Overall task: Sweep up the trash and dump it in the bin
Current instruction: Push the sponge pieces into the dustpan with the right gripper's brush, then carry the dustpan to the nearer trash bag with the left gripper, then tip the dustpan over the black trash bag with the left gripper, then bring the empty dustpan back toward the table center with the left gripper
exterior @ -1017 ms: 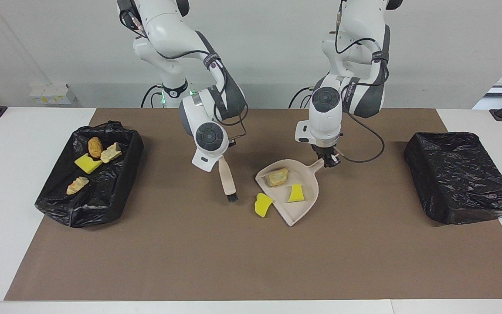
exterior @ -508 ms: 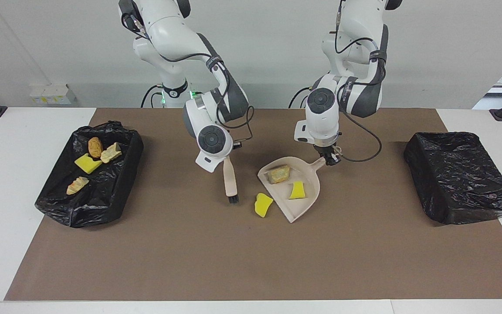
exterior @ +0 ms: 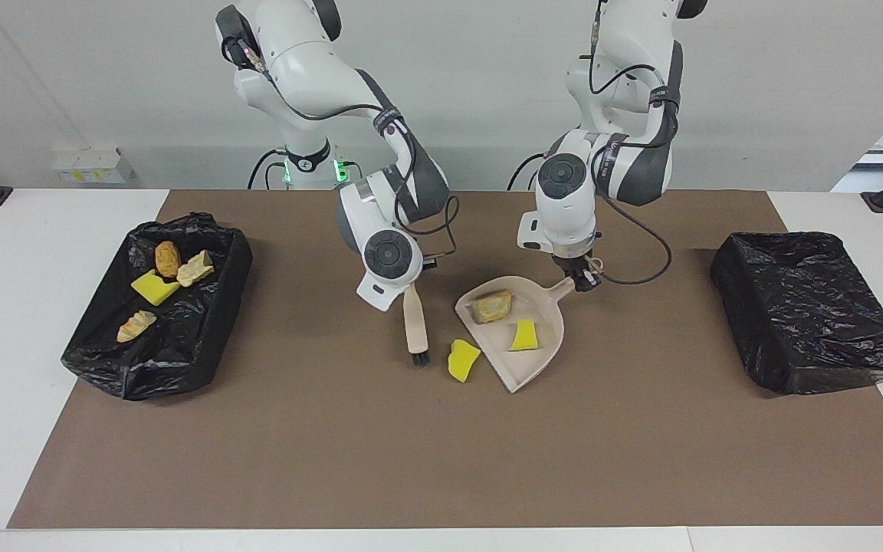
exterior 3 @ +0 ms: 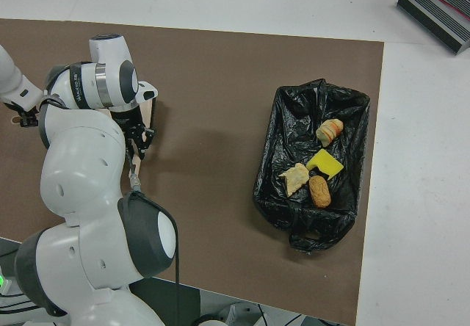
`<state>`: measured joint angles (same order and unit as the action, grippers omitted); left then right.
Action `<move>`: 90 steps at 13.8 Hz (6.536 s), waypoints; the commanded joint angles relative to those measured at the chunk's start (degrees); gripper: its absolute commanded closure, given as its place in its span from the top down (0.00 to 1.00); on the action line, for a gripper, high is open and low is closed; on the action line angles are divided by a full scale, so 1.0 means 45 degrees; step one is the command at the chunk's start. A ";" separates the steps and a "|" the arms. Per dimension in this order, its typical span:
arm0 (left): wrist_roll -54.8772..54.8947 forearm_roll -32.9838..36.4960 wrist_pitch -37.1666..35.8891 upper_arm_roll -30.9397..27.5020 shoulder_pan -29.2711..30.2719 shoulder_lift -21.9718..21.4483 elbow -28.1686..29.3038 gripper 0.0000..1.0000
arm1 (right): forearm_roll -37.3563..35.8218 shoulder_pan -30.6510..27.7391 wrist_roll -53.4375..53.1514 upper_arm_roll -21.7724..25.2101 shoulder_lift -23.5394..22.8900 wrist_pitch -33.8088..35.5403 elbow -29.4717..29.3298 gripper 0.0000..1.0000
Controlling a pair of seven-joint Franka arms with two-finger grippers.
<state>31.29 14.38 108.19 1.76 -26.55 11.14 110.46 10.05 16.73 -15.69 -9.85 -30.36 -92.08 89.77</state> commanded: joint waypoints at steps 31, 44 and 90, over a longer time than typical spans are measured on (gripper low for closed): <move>1.1010 -0.0538 0.1134 0.0019 0.4059 -0.3158 0.1021 0.00 | -0.2251 -0.3188 0.1514 -0.0565 0.2741 0.4013 0.1263 0.00; 1.6328 -0.1477 0.0723 -0.0137 0.9335 -0.3062 -0.1126 0.00 | 0.0768 -0.0324 -0.2169 -0.0663 0.4248 0.1756 0.4583 0.00; 1.4554 0.7451 0.2835 -0.0078 0.8621 -0.2494 -0.1229 0.00 | -0.0335 -0.2856 0.2000 -0.0565 0.4480 0.2376 0.1832 1.00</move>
<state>98.84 49.60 122.33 2.23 15.72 2.85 100.47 11.39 5.62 -9.81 -11.82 -10.27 -82.86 100.53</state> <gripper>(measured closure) 0.678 0.000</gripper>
